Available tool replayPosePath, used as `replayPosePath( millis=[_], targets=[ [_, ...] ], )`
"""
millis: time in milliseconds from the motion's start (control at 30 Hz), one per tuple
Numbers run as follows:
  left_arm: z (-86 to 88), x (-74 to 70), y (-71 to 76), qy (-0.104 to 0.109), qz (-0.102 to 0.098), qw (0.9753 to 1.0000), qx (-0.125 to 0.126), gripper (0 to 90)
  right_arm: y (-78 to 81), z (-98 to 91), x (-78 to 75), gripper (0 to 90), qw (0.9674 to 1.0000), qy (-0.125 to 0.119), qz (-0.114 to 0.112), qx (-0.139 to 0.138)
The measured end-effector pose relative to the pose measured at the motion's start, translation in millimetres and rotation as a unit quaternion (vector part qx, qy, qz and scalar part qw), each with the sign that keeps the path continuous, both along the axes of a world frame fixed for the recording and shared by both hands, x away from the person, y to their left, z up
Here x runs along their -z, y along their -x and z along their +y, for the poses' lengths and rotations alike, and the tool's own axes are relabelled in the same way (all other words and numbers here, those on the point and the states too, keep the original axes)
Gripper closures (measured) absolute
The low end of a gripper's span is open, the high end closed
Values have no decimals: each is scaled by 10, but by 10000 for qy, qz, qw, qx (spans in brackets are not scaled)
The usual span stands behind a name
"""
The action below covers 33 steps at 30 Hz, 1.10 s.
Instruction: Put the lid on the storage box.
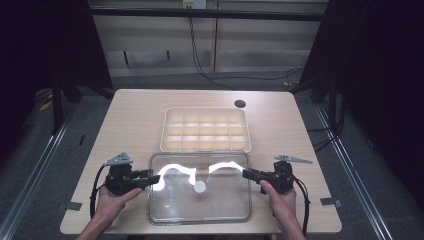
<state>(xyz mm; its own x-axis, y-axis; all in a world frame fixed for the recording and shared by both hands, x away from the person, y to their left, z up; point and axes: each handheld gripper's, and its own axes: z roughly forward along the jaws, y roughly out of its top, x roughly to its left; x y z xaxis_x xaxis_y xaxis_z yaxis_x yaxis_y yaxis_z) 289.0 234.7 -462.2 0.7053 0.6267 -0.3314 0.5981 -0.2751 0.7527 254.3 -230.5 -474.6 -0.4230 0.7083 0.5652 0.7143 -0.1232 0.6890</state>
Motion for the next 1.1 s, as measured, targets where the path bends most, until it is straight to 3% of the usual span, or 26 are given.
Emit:
replayPosePath(
  millis=[167,333,667,1100],
  targets=[
    [25,-74,14,161,-30,9998,-82,625,21,-4,-57,722,9999,-54,-125,33],
    [36,-135,27,167,-134,9998,-63,646,58,1,-99,729,9997,-129,-179,98],
    [49,-266,57,334,-334,9989,-20,711,49,-17,-233,731,9992,-19,-383,149],
    [18,-395,45,345,-495,9982,-21,749,60,-62,-355,726,9983,-63,-541,200]
  ],
)
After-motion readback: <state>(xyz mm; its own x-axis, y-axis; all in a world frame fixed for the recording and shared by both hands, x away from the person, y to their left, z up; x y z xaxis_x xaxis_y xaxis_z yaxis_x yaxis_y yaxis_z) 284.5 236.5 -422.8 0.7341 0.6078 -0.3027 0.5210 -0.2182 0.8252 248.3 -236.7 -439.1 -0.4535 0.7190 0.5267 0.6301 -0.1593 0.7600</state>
